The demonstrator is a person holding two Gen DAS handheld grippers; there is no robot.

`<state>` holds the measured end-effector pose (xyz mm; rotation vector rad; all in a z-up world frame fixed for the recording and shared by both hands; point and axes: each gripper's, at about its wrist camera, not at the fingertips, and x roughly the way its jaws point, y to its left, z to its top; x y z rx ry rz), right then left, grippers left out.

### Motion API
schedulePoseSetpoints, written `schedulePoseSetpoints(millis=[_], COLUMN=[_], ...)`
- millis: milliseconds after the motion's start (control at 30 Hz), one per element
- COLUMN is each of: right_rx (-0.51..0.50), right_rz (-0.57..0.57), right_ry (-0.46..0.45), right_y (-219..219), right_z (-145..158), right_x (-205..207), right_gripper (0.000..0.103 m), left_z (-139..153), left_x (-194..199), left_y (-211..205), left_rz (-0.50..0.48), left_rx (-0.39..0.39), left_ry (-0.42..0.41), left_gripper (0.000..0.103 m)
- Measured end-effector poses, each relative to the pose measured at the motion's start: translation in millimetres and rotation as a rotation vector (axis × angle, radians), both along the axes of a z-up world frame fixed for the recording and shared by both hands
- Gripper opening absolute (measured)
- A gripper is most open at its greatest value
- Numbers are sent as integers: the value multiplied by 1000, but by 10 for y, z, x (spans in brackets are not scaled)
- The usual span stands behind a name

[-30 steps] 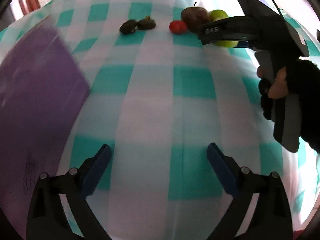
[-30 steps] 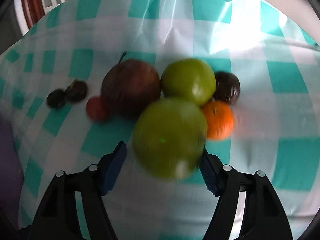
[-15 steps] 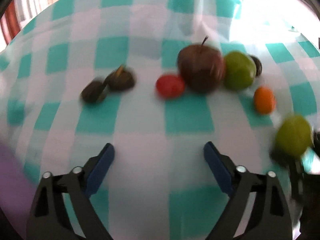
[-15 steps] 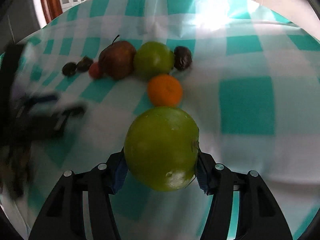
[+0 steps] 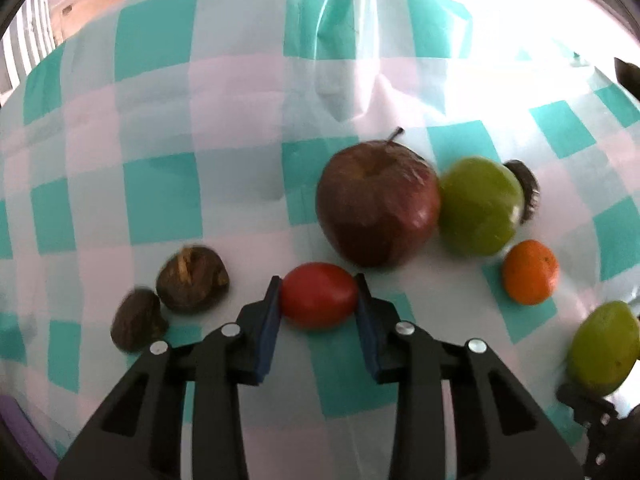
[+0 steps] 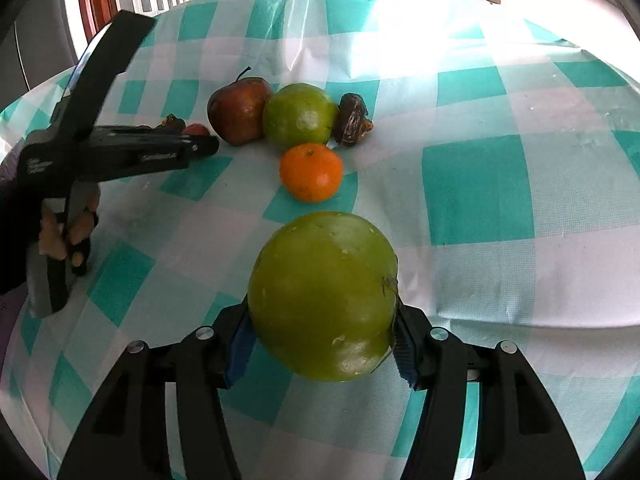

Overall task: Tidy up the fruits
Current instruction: 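Carry the green apple and tomato into the box and release both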

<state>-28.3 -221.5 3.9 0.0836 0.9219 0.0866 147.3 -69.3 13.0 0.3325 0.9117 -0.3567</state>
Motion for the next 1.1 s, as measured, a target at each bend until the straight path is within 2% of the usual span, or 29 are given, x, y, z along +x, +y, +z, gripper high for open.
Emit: schedulePoseSetpoints(millis=[133,300,433,467,600,700,833,1100], right_rx=[0,-11,27,34,40,35,17,12], right_rz=[1,-1,3,20,97,156,221,344], right_ry=[0,26,103,118,129,106,29,-75], right_y=[-3,33,163,248,542,754,1069,1724], right_z=[8,41,125,183,450,721,1145,1706], right_x=[-8,-83,-496,-719,-1364,-1698,-2002,-2168], right_gripper=[57,56,56,56,56,56,56,56], left_z=[86,228,344,365,567,716,1059,1716], left_x=[-355,-1174,-1901,-2167,-3062,-3462,-3625,-4062], left_y=[109,355,547,641,926,1054,1220,1726], left_rz=[35,110,130,138,149,117,129,191], left_rx=[-22,-59,-54,-54,-55,-27,-29,-18], left_ry=[35,107,164,175,180,129,55,-102], left_gripper=[35,35,35,35,35,35,35,35])
